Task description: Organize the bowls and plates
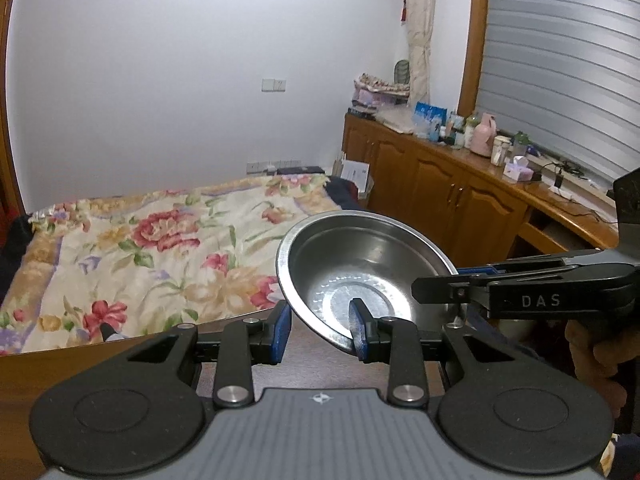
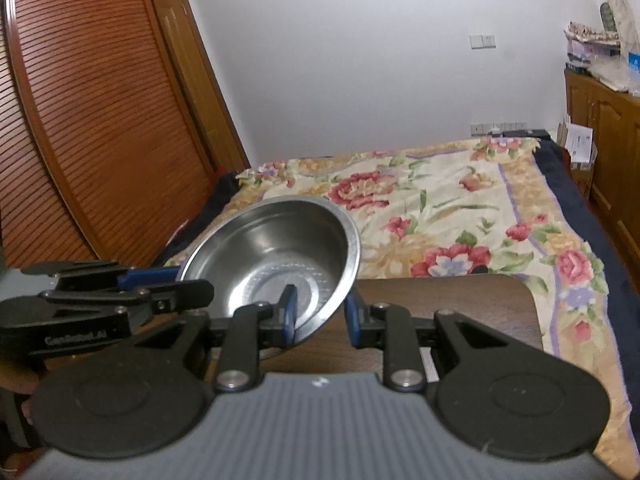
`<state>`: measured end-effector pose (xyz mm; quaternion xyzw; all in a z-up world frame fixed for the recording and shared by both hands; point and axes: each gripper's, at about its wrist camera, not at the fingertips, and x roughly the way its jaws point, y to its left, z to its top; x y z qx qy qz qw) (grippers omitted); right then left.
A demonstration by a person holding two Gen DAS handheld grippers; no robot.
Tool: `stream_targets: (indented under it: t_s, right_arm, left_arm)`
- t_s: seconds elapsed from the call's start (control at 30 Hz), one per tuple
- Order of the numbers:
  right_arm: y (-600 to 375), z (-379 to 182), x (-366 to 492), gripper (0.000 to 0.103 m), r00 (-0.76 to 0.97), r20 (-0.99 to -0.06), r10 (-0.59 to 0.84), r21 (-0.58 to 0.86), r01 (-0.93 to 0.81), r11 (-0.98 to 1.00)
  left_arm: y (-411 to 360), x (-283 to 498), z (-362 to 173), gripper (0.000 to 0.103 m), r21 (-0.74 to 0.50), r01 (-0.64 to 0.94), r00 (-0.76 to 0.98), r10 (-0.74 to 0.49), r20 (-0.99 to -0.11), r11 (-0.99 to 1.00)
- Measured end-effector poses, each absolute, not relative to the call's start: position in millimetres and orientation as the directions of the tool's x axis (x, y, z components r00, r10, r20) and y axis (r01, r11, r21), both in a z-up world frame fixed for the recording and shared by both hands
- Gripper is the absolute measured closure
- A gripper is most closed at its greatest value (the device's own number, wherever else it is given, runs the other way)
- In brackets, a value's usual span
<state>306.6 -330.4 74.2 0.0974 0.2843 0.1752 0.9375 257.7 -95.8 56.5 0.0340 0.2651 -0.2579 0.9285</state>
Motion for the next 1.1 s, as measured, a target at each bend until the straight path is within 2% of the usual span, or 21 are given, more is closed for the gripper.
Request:
stream_targets:
  t_s: [0.33, 0.8, 1.1]
  right_arm:
    - [-331, 93, 270, 0.077, 0.798, -0.453, 0.398, 0.278, -0.298, 0.913]
    - [-325, 105, 224, 0.079, 0.808, -0.407, 0.426, 0.240, -0.356, 0.903]
    - [-326, 97, 206, 0.082, 0.793, -0.412, 0.449, 0.271, -0.364, 0.891]
  left_arm:
    - [-83, 207, 78, 0.069, -0.058, 0.506, 0.754, -0.474, -0.455, 0.860]
    - [-72, 149, 89, 0.069, 0.001, 0.491, 0.783, -0.441, -0.438, 0.871]
    - [-62, 123, 76, 0.069, -0.047, 0.486, 0.771, -0.453, -0.447, 0.873]
